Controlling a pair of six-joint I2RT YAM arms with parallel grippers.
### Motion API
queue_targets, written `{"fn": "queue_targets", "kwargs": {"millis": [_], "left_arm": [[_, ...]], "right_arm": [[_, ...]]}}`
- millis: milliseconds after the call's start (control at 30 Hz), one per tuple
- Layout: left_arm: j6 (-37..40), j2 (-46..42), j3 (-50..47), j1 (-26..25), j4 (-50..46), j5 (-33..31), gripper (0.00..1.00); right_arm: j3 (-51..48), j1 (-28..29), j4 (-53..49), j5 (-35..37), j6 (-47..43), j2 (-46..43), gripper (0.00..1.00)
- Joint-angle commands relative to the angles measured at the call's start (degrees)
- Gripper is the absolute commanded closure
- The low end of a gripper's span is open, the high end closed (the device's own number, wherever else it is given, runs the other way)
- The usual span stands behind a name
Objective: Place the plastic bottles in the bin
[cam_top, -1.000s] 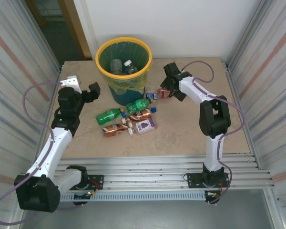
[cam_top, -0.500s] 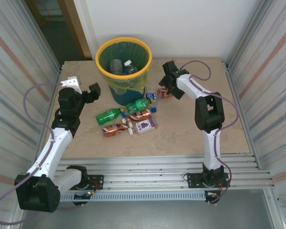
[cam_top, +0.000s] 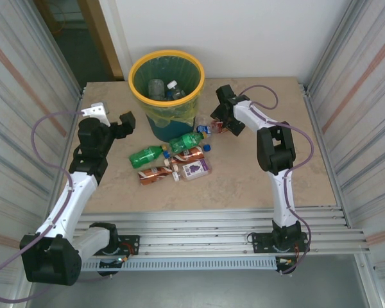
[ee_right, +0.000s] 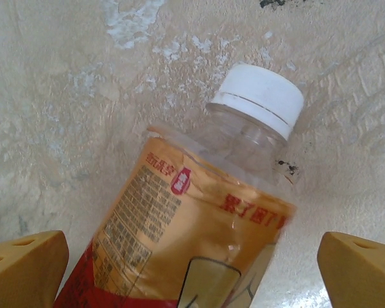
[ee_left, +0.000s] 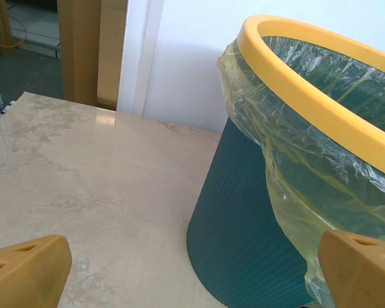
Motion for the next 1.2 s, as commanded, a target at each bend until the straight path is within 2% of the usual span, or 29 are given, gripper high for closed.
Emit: {"fn": "queue_targets", "kwargs": {"millis": [0,300,467,900,1167], "left_arm": [[-0.7,-0.1,-0.6,0.4,1.9,0.6,0.01],[-1.9,1.3,0.8,0.4,1.9,1.8,0.01],[-2.2,1.1,0.8,0.4,1.9,2.1,0.01],[-2.6,0.0,0.3,0.4,1.6,1.7,0.01],[-2.6,0.4,0.5,0.4,1.6,1.7,0.01]], "right_arm": [[2.6,0.6,-4.2,2.0,0.0,0.9,0.02],[4.9,1.5,-11.2,1.7,-2.0,2.4,0.01],[3.6,1.6,-12.4,0.5,-3.0,2.6,0.06],[-0.8,0.6,-9.1,-1.6,-4.3,1.0,0.29],[-2.2,0.2,-7.8,-1.4,-6.0,-1.0,0.49]]}}
